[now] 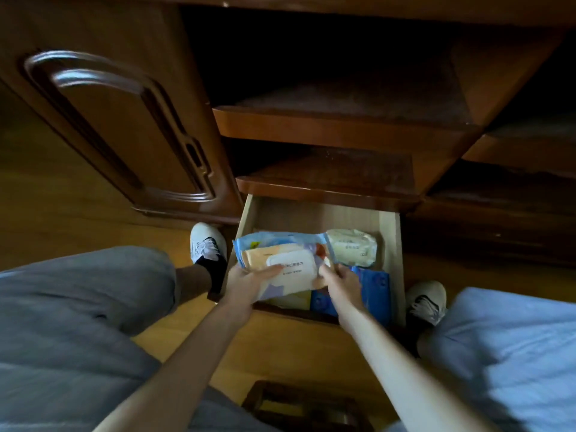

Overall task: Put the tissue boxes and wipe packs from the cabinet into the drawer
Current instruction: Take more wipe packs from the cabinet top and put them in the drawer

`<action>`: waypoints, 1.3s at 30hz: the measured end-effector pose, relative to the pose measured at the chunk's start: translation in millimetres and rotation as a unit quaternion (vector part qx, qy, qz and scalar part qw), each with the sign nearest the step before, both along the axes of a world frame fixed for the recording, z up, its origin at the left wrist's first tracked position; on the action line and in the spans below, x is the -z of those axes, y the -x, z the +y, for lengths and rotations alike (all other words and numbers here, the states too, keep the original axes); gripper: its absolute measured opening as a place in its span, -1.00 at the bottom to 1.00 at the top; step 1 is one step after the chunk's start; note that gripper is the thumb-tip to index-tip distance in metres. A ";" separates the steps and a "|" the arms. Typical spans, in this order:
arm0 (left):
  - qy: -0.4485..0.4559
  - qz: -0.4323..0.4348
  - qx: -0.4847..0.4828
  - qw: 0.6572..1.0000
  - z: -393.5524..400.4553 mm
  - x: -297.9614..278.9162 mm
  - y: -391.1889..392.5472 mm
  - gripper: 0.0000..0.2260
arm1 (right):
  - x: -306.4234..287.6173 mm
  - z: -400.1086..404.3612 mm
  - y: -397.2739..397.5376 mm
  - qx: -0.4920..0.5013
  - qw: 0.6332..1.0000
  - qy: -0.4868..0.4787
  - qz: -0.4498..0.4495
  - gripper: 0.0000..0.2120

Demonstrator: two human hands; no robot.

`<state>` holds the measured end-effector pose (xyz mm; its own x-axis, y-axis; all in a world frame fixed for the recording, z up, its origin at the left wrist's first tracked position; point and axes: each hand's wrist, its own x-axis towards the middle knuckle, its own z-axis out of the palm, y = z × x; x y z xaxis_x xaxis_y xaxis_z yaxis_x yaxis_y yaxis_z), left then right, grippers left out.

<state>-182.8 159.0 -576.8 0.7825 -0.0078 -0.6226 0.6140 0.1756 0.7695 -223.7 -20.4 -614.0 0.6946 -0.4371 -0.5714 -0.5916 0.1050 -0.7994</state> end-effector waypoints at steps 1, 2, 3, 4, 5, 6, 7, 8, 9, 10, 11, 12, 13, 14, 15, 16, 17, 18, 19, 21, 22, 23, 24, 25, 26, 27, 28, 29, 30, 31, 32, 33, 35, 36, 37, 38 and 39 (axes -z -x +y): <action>-0.013 -0.003 -0.001 1.000 6.5 1.6 -6.8 -0.65 | 4.1 -0.9 -0.7 -0.034 0.999 -0.016 0.014 -0.82; -0.026 -0.011 -0.005 1.000 13.4 2.7 -15.5 -0.68 | 7.6 -0.6 -2.8 -0.056 0.998 -0.019 0.018 -0.82; -0.036 -0.022 -0.016 0.999 21.3 1.6 -25.2 -0.71 | 10.0 0.2 -6.7 -0.061 0.998 -0.015 0.013 -0.82; -0.046 -0.037 -0.029 0.998 29.8 -0.1 -35.3 -0.72 | 12.5 0.0 -12.9 -0.054 0.999 -0.007 0.002 -0.81; -0.058 -0.052 -0.046 0.996 39.3 -2.9 -45.2 -0.72 | 15.0 -0.8 -20.9 -0.047 0.999 0.004 -0.008 -0.80; -0.073 -0.066 -0.063 0.993 49.9 -5.3 -54.2 -0.70 | 18.0 -2.6 -30.4 -0.050 0.998 0.021 -0.011 -0.81; -0.087 -0.073 -0.081 0.990 60.4 -7.8 -61.3 -0.67 | 21.1 -5.1 -40.2 -0.072 0.996 0.048 -0.009 -0.82; -0.100 -0.077 -0.094 0.988 70.6 -8.9 -66.2 -0.65 | 25.4 -7.6 -50.2 -0.107 0.991 0.082 -0.003 -0.84; -0.108 -0.080 -0.102 0.986 79.2 -8.9 -69.0 -0.66 | 30.7 -9.7 -60.0 -0.144 0.983 0.113 0.004 -0.85; -0.115 -0.082 -0.107 0.984 85.7 -7.8 -69.6 -0.67 | 36.8 -11.0 -69.6 -0.176 0.975 0.138 0.014 -0.83; -0.117 -0.082 -0.115 0.983 89.8 -7.3 -69.2 -0.68 | 43.0 -11.4 -78.4 -0.198 0.968 0.153 0.025 -0.79; -0.115 -0.079 -0.126 0.982 92.0 -5.9 -68.2 -0.68 | 48.9 -11.0 -86.6 -0.212 0.964 0.158 0.038 -0.72; -0.109 -0.075 -0.138 0.981 93.2 -3.7 -67.5 -0.68 | 54.6 -10.1 -94.0 -0.221 0.961 0.155 0.056 -0.64; -0.103 -0.071 -0.147 0.981 93.5 -0.9 -66.4 -0.68 | 60.6 -9.0 -101.0 -0.233 0.958 0.150 0.080 -0.55; -0.102 -0.068 -0.153 0.981 93.4 1.0 -65.5 -0.67 | 65.2 -7.4 -107.6 -0.249 0.952 0.145 0.107 -0.49; -0.104 -0.064 -0.154 0.980 93.1 2.9 -65.1 -0.66 | 69.2 -5.4 -114.4 -0.263 0.945 0.143 0.134 -0.42; -0.106 -0.061 -0.151 0.981 92.6 4.6 -65.2 -0.64 | 72.2 -3.3 -121.5 -0.274 0.938 0.142 0.158 -0.36; -0.109 -0.059 -0.147 0.981 91.5 6.0 -65.9 -0.63 | 73.8 -1.4 -129.4 -0.282 0.933 0.138 0.178 -0.34; -0.113 -0.059 -0.144 0.981 90.8 7.3 -67.3 -0.62 | 76.6 0.9 -137.7 -0.289 0.929 0.124 0.194 -0.35; -0.117 -0.061 -0.142 0.981 87.8 7.5 -69.4 -0.64 | 79.0 4.7 -150.1 -0.296 0.928 0.084 0.211 -0.47; -0.120 -0.059 -0.144 0.981 86.5 7.5 -71.1 -0.65 | 80.5 5.9 -153.9 -0.287 0.932 0.061 0.213 -0.52; -0.122 -0.058 -0.144 0.980 85.0 7.6 -73.0 -0.66 | 82.3 5.6 -156.2 -0.264 0.940 0.041 0.211 -0.53; -0.122 -0.058 -0.143 0.980 84.0 7.7 -74.0 -0.67 | 85.0 4.7 -156.9 -0.235 0.951 0.022 0.200 -0.51; -0.120 -0.057 -0.142 0.981 83.3 7.7 -74.5 -0.67 | 87.9 4.0 -156.6 -0.205 0.961 0.007 0.188 -0.46; -0.120 -0.058 -0.139 0.981 82.9 8.0 -74.5 -0.67 | 88.8 4.6 -154.8 -0.184 0.967 -0.005 0.174 -0.44; -0.121 -0.059 -0.136 0.981 82.8 8.5 -74.2 -0.67 | 87.7 6.0 -152.4 -0.176 0.971 -0.011 0.161 -0.46; -0.122 -0.063 -0.135 0.981 82.7 8.8 -73.6 -0.66 | 85.7 7.8 -150.2 -0.178 0.973 -0.007 0.146 -0.51; -0.122 -0.067 -0.134 0.981 82.3 8.4 -73.2 -0.65 | 84.3 8.2 -147.2 -0.179 0.975 0.007 0.132 -0.56; -0.122 -0.072 -0.134 0.981 82.1 7.6 -72.7 -0.64 | 82.2 7.1 -143.4 -0.175 0.978 0.021 0.115 -0.60; -0.122 -0.078 -0.135 0.980 81.4 6.7 -72.9 -0.63 | 78.9 3.4 -138.8 -0.167 0.980 0.028 0.100 -0.62; -0.123 -0.083 -0.138 0.979 81.4 6.1 -73.7 -0.62 | 74.3 -1.3 -133.4 -0.155 0.984 0.020 0.084 -0.63; -0.124 -0.085 -0.143 0.978 81.0 5.0 -74.7 -0.61 | 69.3 -7.9 -127.8 -0.139 0.988 0.005 0.069 -0.62; -0.125 -0.092 -0.149 0.977 79.4 3.4 -74.8 -0.62 | 58.3 -24.6 -114.5 -0.104 0.994 0.006 0.040 -0.66; -0.126 -0.095 -0.152 0.976 77.6 2.3 -73.7 -0.62 | 51.8 -35.8 -107.0 -0.087 0.995 0.039 0.029 -0.66; -0.127 -0.099 -0.154 0.975 75.9 1.3 -73.2 -0.62 | 46.9 -47.5 -100.2 -0.070 0.995 0.074 0.020 -0.68; -0.131 -0.104 -0.154 0.974 74.5 0.7 -72.6 -0.62 | 41.4 -58.7 -93.8 -0.049 0.995 0.092 0.006 -0.71; -0.131 -0.111 -0.153 0.973 72.3 -0.5 -71.7 -0.63 | 36.9 -70.4 -87.7 -0.027 0.996 0.083 -0.013 -0.76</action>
